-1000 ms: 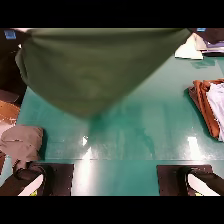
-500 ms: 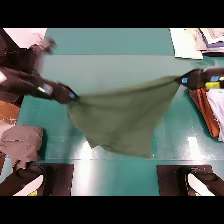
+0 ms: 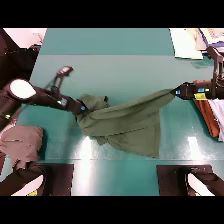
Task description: Fold the shirts.
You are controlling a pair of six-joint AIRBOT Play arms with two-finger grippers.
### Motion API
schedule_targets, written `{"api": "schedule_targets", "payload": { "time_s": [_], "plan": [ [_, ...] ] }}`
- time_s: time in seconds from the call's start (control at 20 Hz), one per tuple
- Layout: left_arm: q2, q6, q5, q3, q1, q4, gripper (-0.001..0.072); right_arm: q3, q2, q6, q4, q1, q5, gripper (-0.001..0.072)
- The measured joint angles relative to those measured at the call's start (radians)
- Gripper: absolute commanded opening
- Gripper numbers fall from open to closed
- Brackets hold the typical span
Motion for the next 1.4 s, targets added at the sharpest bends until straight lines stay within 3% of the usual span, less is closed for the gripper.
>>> {"api": "schedule_targets", "payload": {
  "time_s": [0.15, 0.4, 0.95, 1.0, 1.05, 1.1, 1.4],
  "plan": [
    [0.005, 0.000, -0.018, 0.076, 0.121, 0.064, 0.0501, -0.005, 0.000, 0.005, -0.001, 0.000, -0.003, 0.0012],
    [-0.095, 0.018, 0.040, 0.018, 0.243, 0.085, 0.0502, -0.006, 0.000, 0.014, -0.001, 0.000, -0.013, 0.0012],
    [-0.435, 0.223, 0.167, -0.012, 0.244, -0.169, 0.0498, -0.007, 0.000, 0.041, -0.002, 0.000, -0.028, 0.0012],
    [-0.443, 0.231, 0.174, -0.012, 0.230, -0.175, 0.0400, -0.007, 0.000, 0.042, -0.002, 0.000, -0.029, 0.0012],
    [-0.450, 0.233, 0.190, -0.012, 0.217, -0.179, 0.0120, -0.007, 0.000, 0.045, -0.002, 0.000, -0.030, 0.0013],
    [-0.454, 0.233, 0.201, -0.012, 0.208, -0.182, 0.0032, -0.007, 0.000, 0.047, -0.002, 0.000, -0.031, 0.0012],
    [-0.377, 0.177, 0.219, 0.052, 0.245, -0.183, 0.0031, 0.046, 0.000, 0.053, -0.004, -0.006, -0.051, 0.0012]
  ]
}}
